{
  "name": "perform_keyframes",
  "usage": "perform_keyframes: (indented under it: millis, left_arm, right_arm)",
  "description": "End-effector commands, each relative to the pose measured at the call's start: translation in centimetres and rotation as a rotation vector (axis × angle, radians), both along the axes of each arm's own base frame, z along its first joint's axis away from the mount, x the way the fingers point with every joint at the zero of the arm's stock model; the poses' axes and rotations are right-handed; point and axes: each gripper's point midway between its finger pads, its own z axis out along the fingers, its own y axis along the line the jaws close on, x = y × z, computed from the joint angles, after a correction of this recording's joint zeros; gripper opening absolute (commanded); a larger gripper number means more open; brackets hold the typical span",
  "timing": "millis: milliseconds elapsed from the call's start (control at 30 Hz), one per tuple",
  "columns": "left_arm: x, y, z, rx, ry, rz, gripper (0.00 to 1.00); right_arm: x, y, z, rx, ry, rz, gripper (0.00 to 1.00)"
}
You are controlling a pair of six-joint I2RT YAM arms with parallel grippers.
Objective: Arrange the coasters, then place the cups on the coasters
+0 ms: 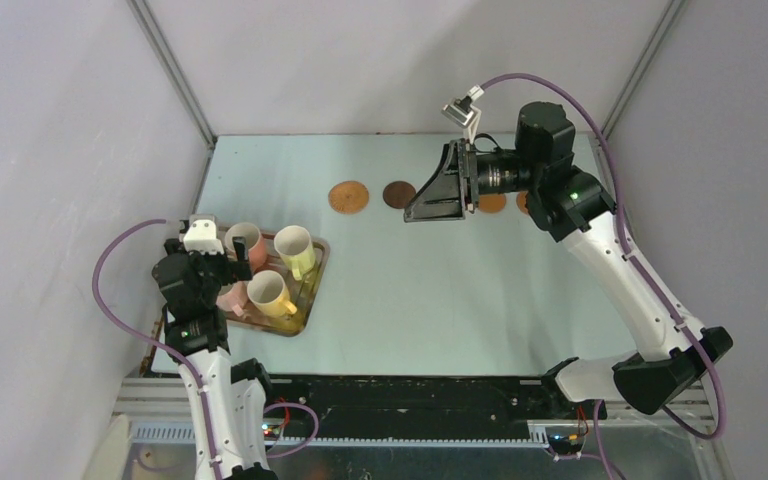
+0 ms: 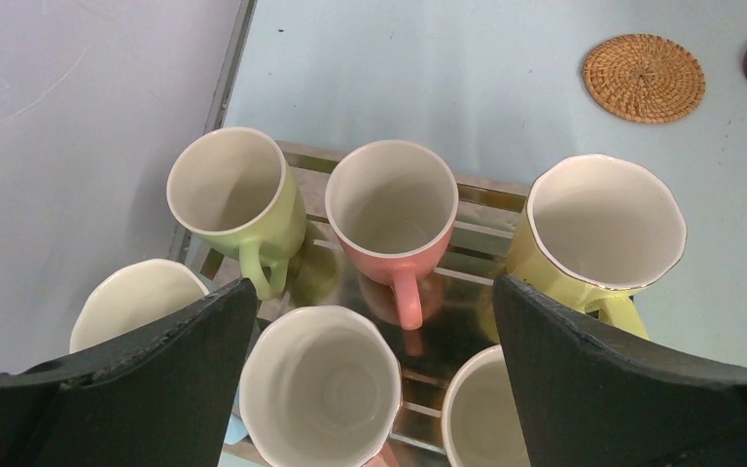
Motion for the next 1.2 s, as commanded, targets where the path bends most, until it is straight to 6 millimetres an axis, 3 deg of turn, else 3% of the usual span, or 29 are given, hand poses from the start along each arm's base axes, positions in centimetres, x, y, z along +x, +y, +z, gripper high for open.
perform_keyframes:
  millis: [0,333,700,800,900,1167]
  left_arm:
    - [0.4,0.3,1.8,0.011,-0.06,0.009,0.98]
    - [0.3,0.3,1.9,0.012,-0.061,0.01,0.98]
    - [0.3,0.3,2.0,0.013,-0.065,0.012,0.99]
    - [0.2,0.3,2.1,0.015,-0.068,0.014,0.98]
    - [0.1,0.4,2.3,0.018,-0.073,0.018,0.98]
    - [0.0,0.4,2.4,0.022,-0.081,0.025,0.98]
  right_arm:
    - [-1.0,0.0,0.8,0.033,-0.035,0.055,0.99]
    - [-0.5,-0.4,0.8,0.052,-0.008,0.048,1.0]
    - [-1.8,0.1,0.6,0.078,-0.018,0.145,0.99]
    - [-0.1,-0.1,0.4,0.083,0.0,0.09,0.99]
    - [3.4,-0.9,0.0,0.1,-0.001,-0.049,0.99]
    - [11.9,-0.8,-5.5,-0.025,-0.034,-0.326,1.0]
